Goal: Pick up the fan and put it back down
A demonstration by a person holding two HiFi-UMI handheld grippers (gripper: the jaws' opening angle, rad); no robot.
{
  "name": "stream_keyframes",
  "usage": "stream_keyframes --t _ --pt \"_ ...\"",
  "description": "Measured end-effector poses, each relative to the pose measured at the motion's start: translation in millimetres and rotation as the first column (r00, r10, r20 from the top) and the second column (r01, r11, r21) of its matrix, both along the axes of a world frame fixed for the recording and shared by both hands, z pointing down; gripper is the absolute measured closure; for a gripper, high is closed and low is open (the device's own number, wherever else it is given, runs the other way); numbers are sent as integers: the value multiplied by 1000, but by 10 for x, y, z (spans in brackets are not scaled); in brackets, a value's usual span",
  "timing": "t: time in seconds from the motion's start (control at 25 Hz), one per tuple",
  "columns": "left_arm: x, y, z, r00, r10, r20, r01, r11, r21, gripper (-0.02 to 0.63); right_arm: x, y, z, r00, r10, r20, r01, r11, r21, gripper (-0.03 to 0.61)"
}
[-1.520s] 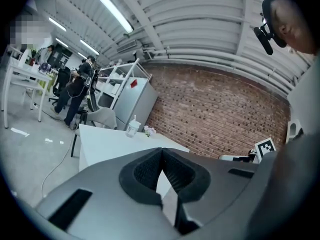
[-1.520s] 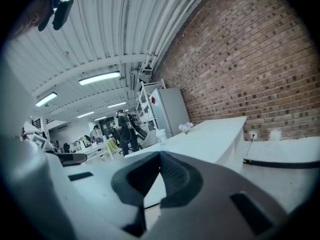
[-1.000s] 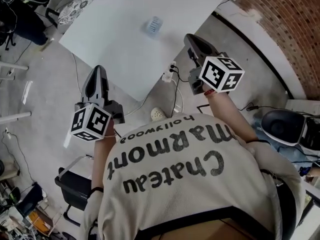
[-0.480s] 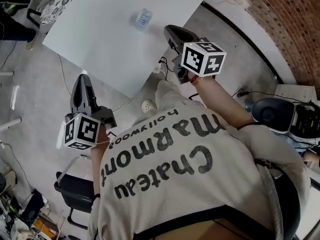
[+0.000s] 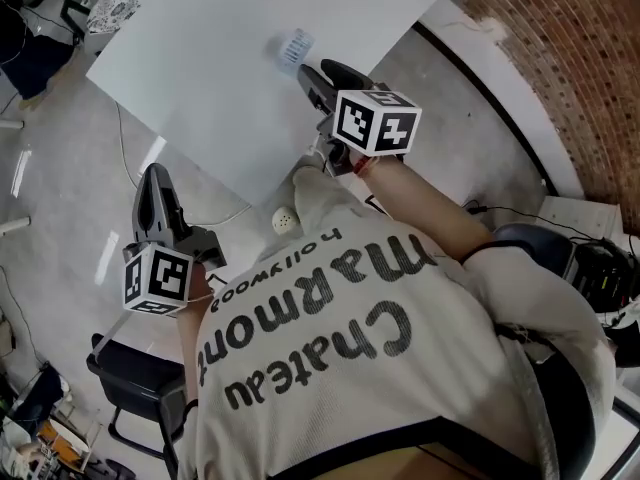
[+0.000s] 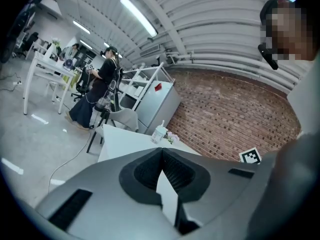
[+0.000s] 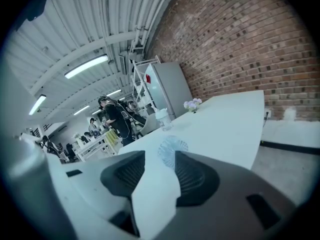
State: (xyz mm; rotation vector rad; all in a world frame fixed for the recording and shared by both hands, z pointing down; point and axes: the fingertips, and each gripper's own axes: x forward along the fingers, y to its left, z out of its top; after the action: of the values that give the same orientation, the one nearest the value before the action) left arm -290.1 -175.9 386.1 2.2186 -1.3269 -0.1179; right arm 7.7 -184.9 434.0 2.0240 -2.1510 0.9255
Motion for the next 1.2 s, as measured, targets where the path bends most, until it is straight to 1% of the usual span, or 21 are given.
stream_keyframes --t 0.16,0.24,0.32,0.4,0.56,0.68,0.76,0.84,0.92,0.96,1.0,1.04,1.12,1.2 --pt "-66 -14 -36 999 -44 10 44 999 -6 612 -22 -187 80 999 12 39 -11 999 -37 308" --pt "-86 -26 -48 998 -58 16 58 998 -7 612 47 -267 99 997 58 55 -56 997 -48 268" --pt "-116 -38 -58 997 -76 19 77 997 -11 612 100 -362 101 993 103 65 -100 994 -50 209" --pt "-163 -52 -64 995 -97 19 97 995 -14 612 101 -457 126 987 139 77 -134 989 -61 169" --pt "-209 -95 -54 993 -115 29 116 993 -19 612 62 -610 274 966 225 128 -209 969 -130 127" --pt "-205 -138 -51 993 -111 31 111 994 -21 612 24 -677 395 947 282 155 -253 950 -180 126" --pt "-207 -160 -67 994 -105 36 106 994 -18 612 10 -710 419 945 295 142 -268 946 -181 127" --pt "-230 -170 -73 994 -105 42 106 994 -21 612 23 -729 439 942 309 131 -283 941 -183 144" --pt "-269 -179 -51 994 -107 38 108 994 -20 612 65 -733 475 936 330 118 -305 933 -191 188" --pt "-290 -181 -36 993 -108 35 109 994 -20 612 90 -730 491 934 341 111 -316 929 -195 231" --pt "-305 -182 -28 993 -109 33 110 994 -21 612 114 -724 500 931 350 107 -325 925 -198 258" --pt "-310 -181 -31 994 -109 31 109 994 -20 612 135 -713 495 929 356 107 -331 923 -196 261" --pt "-280 -177 -70 994 -101 30 101 995 -16 612 169 -686 461 930 349 112 -326 927 -185 279" --pt "-220 -174 -113 996 -88 28 88 996 -14 612 181 -660 429 946 304 111 -283 943 -172 298"
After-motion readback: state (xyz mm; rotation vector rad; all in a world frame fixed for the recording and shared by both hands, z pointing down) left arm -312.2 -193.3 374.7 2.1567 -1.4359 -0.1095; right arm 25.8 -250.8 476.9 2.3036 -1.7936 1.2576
